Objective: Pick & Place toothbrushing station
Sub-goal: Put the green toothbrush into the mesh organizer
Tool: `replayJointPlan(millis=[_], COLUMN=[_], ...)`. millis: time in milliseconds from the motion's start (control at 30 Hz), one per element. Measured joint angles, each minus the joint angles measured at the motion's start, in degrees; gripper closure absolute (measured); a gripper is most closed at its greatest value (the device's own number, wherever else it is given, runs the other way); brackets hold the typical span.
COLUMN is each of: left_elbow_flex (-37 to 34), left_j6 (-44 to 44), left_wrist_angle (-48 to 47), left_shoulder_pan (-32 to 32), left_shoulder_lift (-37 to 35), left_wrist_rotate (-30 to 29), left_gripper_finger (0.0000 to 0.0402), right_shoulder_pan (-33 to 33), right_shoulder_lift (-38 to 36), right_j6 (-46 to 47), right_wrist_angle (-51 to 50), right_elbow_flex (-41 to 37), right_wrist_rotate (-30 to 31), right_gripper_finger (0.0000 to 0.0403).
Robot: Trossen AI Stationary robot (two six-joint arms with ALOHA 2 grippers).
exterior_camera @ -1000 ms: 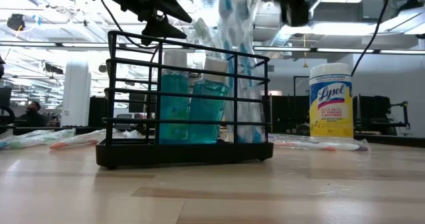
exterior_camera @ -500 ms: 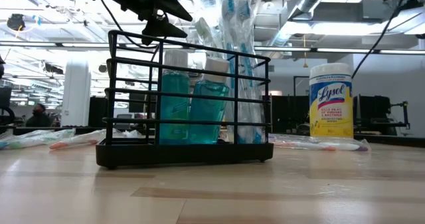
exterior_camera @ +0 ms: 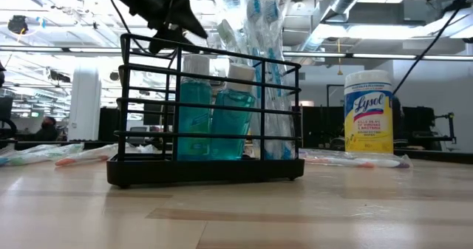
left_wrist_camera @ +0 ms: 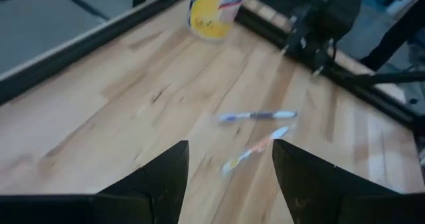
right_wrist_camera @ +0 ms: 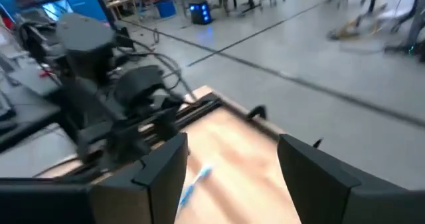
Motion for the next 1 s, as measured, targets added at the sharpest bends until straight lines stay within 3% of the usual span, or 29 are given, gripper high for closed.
replayJointPlan(millis=[167, 367, 433, 600, 733, 800, 900, 1000], left_elbow_flex=[0.01, 0.00, 0.02, 0.01, 0.02, 0.02, 0.02, 0.02], left_j6=[-4.21, -6.46, -5.99, -3.57, -0.68, 0.27, -1.28, 1.58], left_wrist_angle=[2.14, 5.48, 6.62, 6.85, 6.87, 6.91, 6.63, 4.49], left_shoulder_pan=[0.09, 0.11, 0.60, 4.24, 8.97, 12.55, 18.21, 21.66], left_shoulder_lift=[0.55, 0.51, 0.49, 0.49, 0.49, 0.49, 0.49, 0.47], left_wrist_rotate=[-4.47, -8.57, -9.50, -9.47, -8.47, -5.08, 2.00, 2.65], left_gripper_finger=[0.0188, 0.0188, 0.0188, 0.0188, 0.0188, 0.0188, 0.0188, 0.0188], right_shoulder_pan=[-6.14, -12.92, -15.07, -19.86, -21.62, -22.14, -22.59, -22.84], right_shoulder_lift=[0.12, 0.09, 0.09, 3.46, 9.68, 13.61, 19.23, 23.94], right_j6=[-7.01, -7.70, -8.04, -4.49, -0.59, -0.75, -3.25, -5.82], right_wrist_angle=[-0.02, -0.06, -0.10, 1.95, 1.39, 0.13, -1.86, -5.12], right_elbow_flex=[1.93, 2.20, 2.20, 2.21, 4.28, 7.34, 14.16, 22.81], right_wrist_rotate=[0.08, -0.38, -4.05, -21.00, -28.08, -29.92, -30.38, -30.31], right_gripper_finger=[0.0179, 0.0179, 0.0179, 0.0179, 0.0182, 0.0185, 0.0190, 0.0194])
